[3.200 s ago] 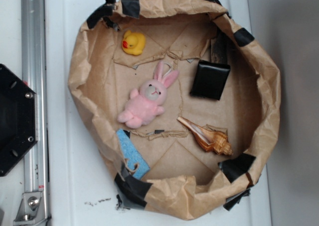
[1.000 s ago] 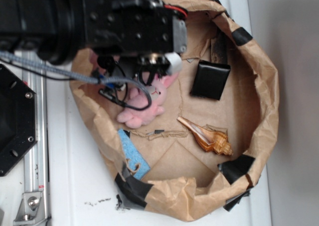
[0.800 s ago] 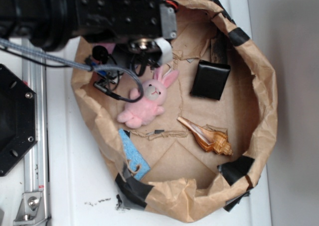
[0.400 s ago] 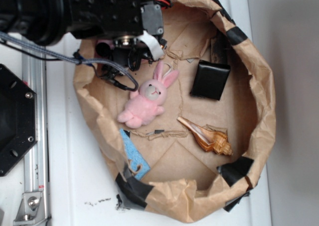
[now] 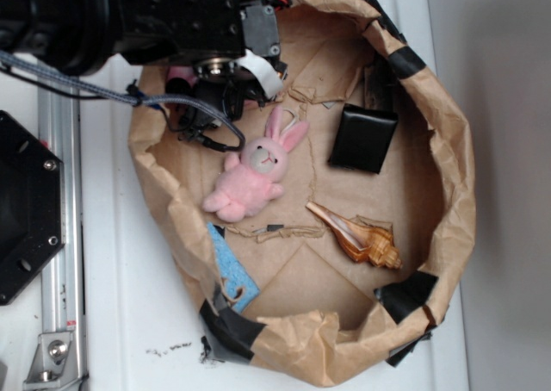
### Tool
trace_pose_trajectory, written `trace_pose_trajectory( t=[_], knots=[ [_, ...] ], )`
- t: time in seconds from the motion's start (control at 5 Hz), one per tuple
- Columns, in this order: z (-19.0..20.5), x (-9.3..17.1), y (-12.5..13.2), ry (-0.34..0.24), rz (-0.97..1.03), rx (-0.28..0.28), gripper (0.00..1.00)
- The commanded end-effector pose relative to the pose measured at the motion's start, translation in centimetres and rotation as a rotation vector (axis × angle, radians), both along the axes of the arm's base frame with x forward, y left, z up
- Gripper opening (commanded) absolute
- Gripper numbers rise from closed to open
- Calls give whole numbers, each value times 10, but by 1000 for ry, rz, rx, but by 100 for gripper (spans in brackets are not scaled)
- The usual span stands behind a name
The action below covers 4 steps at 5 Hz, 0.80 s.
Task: Grab the yellow duck.
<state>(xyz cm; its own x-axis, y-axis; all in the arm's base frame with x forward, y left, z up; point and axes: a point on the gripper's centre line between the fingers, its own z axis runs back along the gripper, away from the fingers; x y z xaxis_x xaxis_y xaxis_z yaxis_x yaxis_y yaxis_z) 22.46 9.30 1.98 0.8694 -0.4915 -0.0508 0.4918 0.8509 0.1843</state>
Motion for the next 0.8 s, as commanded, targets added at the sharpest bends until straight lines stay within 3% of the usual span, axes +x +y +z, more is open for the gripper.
trace_pose_trajectory(
  t=[0.0,0.2,0.4,0.6],
  knots=[
    [15,2,6,-29,56,-16,0],
    [64,18,-10,-156,160,-123,0],
    [116,36,-33,-233,312,-168,0],
    [154,45,-68,-250,473,-241,0]
  ],
)
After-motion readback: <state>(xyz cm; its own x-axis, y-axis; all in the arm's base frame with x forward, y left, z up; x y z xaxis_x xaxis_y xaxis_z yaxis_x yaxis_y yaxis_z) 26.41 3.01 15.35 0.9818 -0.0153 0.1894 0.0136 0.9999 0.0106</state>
